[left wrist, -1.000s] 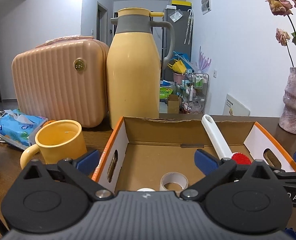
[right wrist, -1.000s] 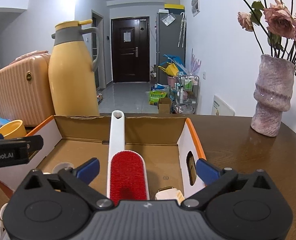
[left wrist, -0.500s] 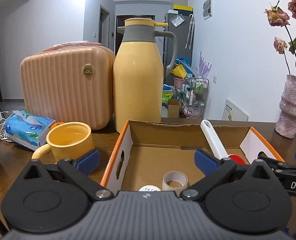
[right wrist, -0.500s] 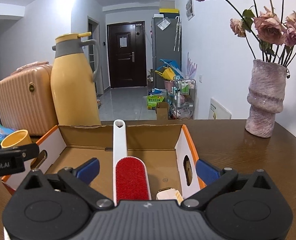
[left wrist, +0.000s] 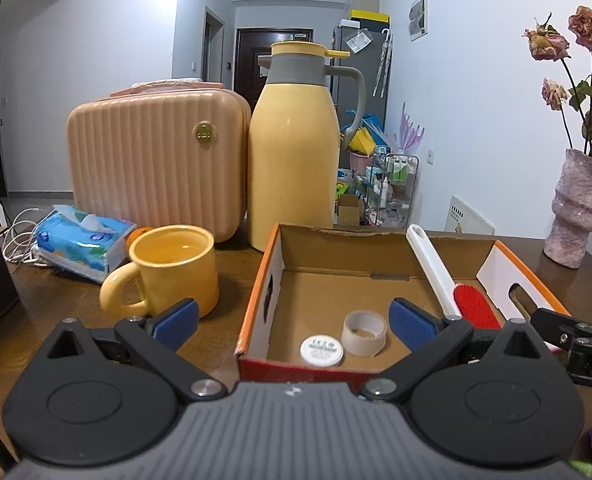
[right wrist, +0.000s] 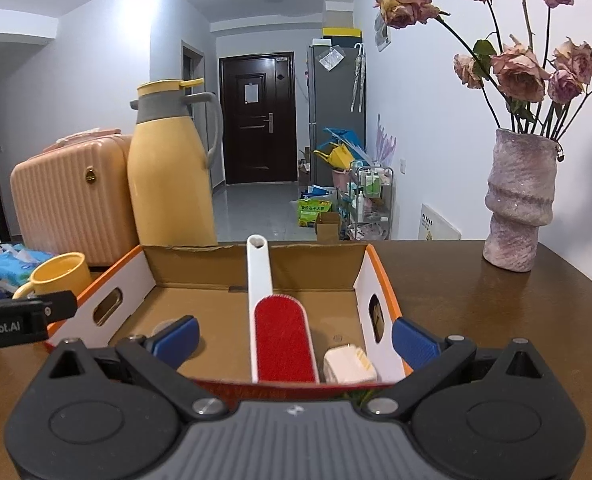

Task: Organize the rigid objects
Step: 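Withdraw the left tool from the box while the right gripper grasps the white wipes box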

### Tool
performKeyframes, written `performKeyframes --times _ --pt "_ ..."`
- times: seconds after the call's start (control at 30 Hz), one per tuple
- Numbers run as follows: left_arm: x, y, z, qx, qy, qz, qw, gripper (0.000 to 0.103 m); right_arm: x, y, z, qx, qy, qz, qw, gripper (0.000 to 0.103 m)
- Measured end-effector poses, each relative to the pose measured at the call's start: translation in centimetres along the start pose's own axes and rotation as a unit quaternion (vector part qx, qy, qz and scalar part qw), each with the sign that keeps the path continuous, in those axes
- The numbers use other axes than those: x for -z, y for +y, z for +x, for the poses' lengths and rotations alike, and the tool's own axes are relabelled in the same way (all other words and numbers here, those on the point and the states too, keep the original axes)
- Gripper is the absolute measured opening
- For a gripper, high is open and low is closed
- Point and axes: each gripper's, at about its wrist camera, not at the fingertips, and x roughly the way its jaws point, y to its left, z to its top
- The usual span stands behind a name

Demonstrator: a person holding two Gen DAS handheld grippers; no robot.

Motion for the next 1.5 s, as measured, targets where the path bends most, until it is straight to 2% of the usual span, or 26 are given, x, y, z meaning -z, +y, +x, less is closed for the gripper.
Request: performKeyframes --times 0.43,0.83,1.13,1.5 --pt "2.1 1.6 -4.1 0.003 0.003 -0.003 1.0 0.103 2.3 1.2 -4.1 -0.007 -0.011 -0.007 1.0 0.103" --pt "4.6 3.9 -7.3 0.015 0.009 -0.006 0.9998 0.103 4.7 2.2 -6.8 -0.018 0.0 -0.01 1.0 0.103" --pt "5.9 5.0 -8.3 0.025 0.019 0.01 0.9995 0.103 6.0 4.1 -7.9 -0.028 0.014 -0.025 0.999 0.103" --pt "6.5 7.9 -7.9 0.019 0.032 0.014 0.9992 0.103 6.3 7.7 -7.1 -0.045 0.041 -0.035 0.998 0.103"
